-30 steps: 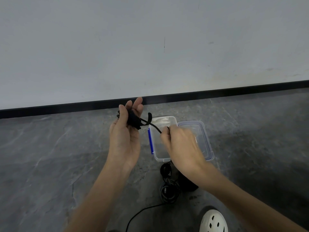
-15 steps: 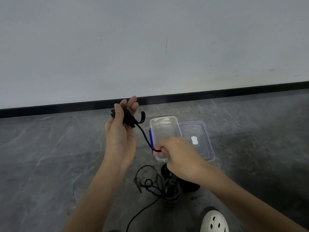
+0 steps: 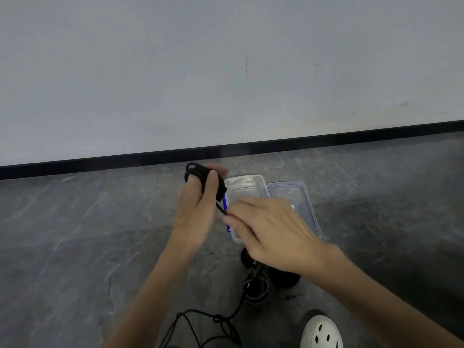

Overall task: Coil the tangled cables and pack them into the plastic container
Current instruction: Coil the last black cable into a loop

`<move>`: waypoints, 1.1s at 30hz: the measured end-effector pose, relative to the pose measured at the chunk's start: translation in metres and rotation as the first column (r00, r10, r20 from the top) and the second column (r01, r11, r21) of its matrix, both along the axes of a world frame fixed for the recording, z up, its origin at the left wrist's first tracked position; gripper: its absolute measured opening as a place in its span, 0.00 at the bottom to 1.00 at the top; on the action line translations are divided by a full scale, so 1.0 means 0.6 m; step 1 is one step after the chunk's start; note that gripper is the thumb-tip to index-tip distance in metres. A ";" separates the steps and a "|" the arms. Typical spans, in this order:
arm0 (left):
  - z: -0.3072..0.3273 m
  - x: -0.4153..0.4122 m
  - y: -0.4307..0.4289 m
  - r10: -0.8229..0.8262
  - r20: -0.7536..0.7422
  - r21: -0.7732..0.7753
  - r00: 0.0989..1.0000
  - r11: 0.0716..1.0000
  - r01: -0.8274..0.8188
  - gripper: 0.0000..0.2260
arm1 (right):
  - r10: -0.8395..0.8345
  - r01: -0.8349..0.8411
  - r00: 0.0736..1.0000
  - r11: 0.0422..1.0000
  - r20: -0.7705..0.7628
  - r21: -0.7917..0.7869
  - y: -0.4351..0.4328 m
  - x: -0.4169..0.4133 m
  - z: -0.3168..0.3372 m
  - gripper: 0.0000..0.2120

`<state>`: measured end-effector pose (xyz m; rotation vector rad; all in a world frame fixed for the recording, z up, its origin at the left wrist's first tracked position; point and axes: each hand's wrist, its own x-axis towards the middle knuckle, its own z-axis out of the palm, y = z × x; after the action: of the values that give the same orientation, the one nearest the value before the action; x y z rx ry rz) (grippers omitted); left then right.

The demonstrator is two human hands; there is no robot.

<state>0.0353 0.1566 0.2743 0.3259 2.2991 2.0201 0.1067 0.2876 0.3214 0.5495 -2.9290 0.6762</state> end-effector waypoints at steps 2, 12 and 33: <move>0.006 0.001 0.000 -0.101 -0.011 -0.131 0.995 0.986 0.099 0.10 | -0.006 0.003 0.999 0.999 -0.049 -0.046 0.018 -0.001 0.003 0.12; 0.031 0.022 -0.001 -0.581 0.305 -0.026 0.754 0.787 0.617 0.31 | -0.013 -0.006 0.984 0.994 -0.176 -0.109 0.060 -0.017 -0.005 0.09; 0.062 0.023 -0.011 -0.774 0.325 0.474 0.543 0.630 0.615 0.17 | -0.015 0.174 0.976 0.648 0.216 -0.742 0.082 -0.045 -0.015 0.03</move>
<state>0.0490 0.1500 0.3118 0.5543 1.2113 1.7082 0.0798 0.3366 0.3126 0.2243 -2.4168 1.8863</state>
